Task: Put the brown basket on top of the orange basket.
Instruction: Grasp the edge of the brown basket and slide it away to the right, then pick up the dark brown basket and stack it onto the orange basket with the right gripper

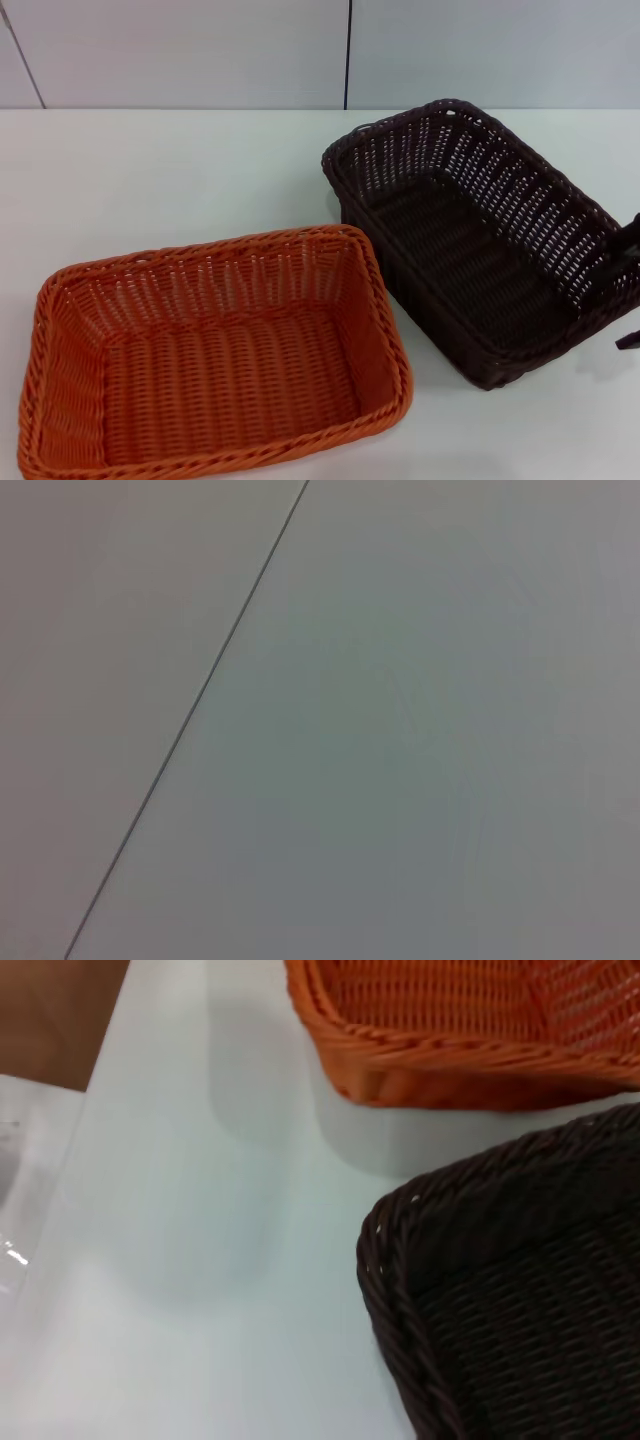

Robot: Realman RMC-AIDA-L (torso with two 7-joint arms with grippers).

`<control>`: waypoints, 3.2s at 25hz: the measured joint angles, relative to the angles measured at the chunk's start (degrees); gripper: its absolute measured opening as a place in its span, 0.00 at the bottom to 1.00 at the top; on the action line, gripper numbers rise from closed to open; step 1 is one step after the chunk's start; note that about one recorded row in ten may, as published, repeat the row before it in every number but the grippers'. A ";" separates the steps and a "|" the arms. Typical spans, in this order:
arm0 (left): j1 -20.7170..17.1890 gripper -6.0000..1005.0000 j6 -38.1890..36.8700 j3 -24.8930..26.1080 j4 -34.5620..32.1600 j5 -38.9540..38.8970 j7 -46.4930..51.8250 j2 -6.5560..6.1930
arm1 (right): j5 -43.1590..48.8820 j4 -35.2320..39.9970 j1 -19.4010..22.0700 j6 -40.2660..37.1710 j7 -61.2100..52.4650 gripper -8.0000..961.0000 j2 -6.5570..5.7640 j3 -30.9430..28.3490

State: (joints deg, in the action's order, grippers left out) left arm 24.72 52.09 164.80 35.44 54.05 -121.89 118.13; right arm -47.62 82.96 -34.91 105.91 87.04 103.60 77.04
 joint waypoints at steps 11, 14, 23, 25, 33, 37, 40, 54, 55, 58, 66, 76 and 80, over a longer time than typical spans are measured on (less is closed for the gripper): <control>0.15 0.71 0.05 -0.51 0.27 0.00 -0.02 0.00 | 9.35 -13.00 -7.56 -1.44 7.03 0.74 3.50 -2.34; 0.15 0.71 0.41 -0.53 0.38 0.00 -0.02 0.00 | 11.40 -15.72 -9.20 -1.82 8.56 0.74 4.70 -2.61; -0.73 0.71 2.61 -0.29 0.38 0.00 -0.18 -0.09 | 15.65 -21.97 -12.22 -3.76 10.83 0.73 7.68 -1.88; -1.11 0.71 3.35 -0.18 0.16 0.01 -0.40 -0.09 | 16.61 -22.82 -12.49 -4.57 11.12 0.72 8.31 -1.88; -2.33 0.71 4.54 0.12 -0.18 0.00 -0.45 -0.06 | 18.60 -21.33 -12.26 -6.40 10.76 0.62 10.07 -2.88; -2.52 0.71 4.62 0.17 -0.29 0.01 -0.45 -0.04 | 19.09 -19.16 -11.55 -6.56 10.45 0.43 10.71 -2.93; -2.53 0.71 4.62 0.17 -0.29 0.01 -0.45 -0.03 | 21.06 -18.11 -11.23 -6.65 10.35 0.37 11.77 -2.94; -3.73 0.71 5.05 0.26 0.24 0.01 -0.51 -0.49 | 24.51 -1.47 -7.37 -3.11 2.93 0.14 15.13 -2.18; -4.03 0.71 5.05 0.26 0.29 0.01 -0.52 -0.64 | 24.51 -0.60 -7.15 -3.06 2.31 0.14 15.19 -1.81; -4.31 0.71 5.05 0.26 0.31 -0.15 -0.54 -0.94 | 24.51 1.53 -6.70 -3.10 0.66 0.14 15.26 -0.57; -4.34 0.71 5.13 0.26 0.33 -0.61 -0.54 -1.35 | 22.76 5.37 -7.13 -3.37 -3.91 0.14 15.39 2.52; -4.36 0.71 5.22 0.26 0.33 -0.68 -0.54 -1.50 | 23.07 11.75 -7.19 -2.15 -6.71 0.14 15.40 6.02; -4.41 0.71 5.22 0.26 0.33 -0.71 -0.54 -1.50 | 23.52 16.46 -6.76 -0.63 -6.63 0.14 15.24 6.78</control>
State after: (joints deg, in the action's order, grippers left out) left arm 20.32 57.31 165.06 35.77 53.34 -122.43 116.63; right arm -24.10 99.42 -41.67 105.28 80.40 118.84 83.82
